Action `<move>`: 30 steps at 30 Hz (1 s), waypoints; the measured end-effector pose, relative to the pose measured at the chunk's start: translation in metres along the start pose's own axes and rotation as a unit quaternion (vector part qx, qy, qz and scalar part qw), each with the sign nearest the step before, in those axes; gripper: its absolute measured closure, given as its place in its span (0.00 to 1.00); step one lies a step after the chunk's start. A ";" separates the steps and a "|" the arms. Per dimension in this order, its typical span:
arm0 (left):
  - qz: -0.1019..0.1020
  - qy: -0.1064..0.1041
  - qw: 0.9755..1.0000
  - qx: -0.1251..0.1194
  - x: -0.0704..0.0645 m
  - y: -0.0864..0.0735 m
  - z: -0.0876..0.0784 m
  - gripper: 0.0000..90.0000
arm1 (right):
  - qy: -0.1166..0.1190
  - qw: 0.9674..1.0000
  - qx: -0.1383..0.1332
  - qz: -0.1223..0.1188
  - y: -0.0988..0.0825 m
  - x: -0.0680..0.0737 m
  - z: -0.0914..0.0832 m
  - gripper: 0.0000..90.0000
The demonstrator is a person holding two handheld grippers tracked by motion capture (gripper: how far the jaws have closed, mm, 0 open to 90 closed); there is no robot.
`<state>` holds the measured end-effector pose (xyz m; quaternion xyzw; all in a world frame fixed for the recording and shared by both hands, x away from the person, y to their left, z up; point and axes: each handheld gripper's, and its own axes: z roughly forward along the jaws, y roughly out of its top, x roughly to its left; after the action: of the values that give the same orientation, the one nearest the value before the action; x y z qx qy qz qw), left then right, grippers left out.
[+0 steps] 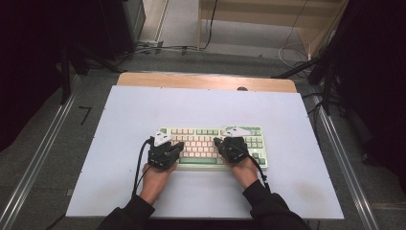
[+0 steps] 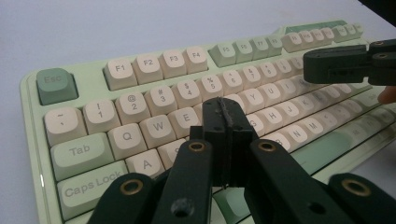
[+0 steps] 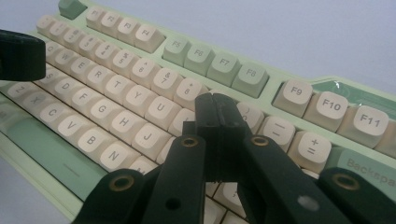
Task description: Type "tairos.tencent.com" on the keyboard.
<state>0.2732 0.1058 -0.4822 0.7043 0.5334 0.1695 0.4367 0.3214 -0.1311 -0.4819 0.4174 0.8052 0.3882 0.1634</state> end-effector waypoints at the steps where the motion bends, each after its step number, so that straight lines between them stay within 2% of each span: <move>1: 0.000 0.001 1.000 -0.001 0.000 0.000 0.000 1.00 | 0.001 1.000 -0.002 0.001 0.001 0.000 -0.001 0.97; 13: -0.002 0.002 1.000 -0.002 0.002 0.001 -0.001 1.00 | 0.014 1.000 -0.010 -0.008 0.003 0.007 -0.011 0.97; 30: -0.003 0.005 1.000 -0.004 0.004 0.001 -0.001 1.00 | 0.028 0.999 0.002 -0.019 -0.004 0.016 -0.010 0.97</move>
<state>0.2744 0.1100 -0.4813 0.7000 0.5372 0.1735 0.4374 0.3039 -0.1246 -0.4775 0.3914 0.8179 0.3950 0.1478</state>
